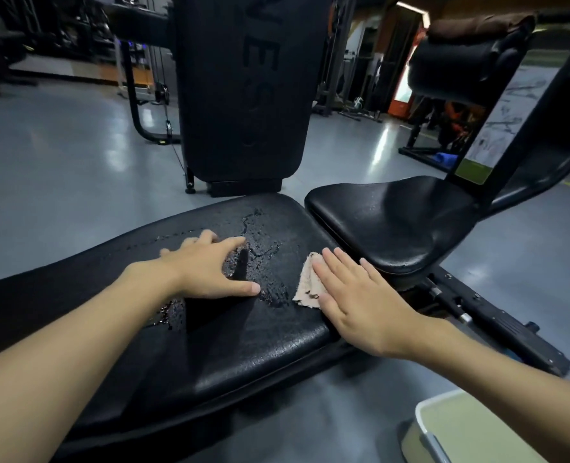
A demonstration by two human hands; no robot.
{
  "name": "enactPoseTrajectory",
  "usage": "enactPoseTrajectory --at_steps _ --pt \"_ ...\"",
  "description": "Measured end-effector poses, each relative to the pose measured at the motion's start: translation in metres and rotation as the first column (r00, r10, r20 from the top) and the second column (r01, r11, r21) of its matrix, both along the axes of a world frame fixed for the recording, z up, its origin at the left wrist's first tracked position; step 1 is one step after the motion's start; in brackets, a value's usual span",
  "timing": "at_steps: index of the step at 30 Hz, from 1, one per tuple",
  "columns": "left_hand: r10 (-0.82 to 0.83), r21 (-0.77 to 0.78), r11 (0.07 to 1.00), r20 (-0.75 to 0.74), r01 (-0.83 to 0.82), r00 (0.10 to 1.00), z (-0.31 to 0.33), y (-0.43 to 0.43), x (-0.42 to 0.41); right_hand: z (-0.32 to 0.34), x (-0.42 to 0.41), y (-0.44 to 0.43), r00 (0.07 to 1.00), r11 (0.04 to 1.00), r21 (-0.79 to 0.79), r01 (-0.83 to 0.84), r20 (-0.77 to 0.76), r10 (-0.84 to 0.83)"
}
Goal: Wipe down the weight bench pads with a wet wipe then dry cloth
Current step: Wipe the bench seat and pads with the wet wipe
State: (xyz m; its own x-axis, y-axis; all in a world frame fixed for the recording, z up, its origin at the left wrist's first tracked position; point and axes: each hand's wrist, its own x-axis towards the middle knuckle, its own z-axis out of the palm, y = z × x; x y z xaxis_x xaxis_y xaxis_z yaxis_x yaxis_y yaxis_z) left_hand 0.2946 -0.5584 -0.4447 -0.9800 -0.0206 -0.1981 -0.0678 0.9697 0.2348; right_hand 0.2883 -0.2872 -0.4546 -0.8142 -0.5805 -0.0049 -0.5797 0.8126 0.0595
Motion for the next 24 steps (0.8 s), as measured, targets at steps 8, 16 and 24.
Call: enactPoseTrajectory --at_steps 8,16,24 --pt "-0.033 0.015 0.999 0.078 0.032 0.996 -0.01 -0.005 -0.013 0.008 -0.064 -0.036 0.997 0.999 0.03 0.015 0.077 -0.017" --pt "0.022 0.069 0.997 0.084 -0.027 0.996 -0.01 0.0 -0.01 0.01 -0.182 -0.107 0.995 1.0 -0.024 0.016 0.103 -0.014" --pt "0.061 0.099 0.992 0.138 -0.075 0.989 -0.005 0.002 -0.015 0.016 -0.222 -0.138 0.985 0.999 -0.04 0.03 0.172 -0.022"
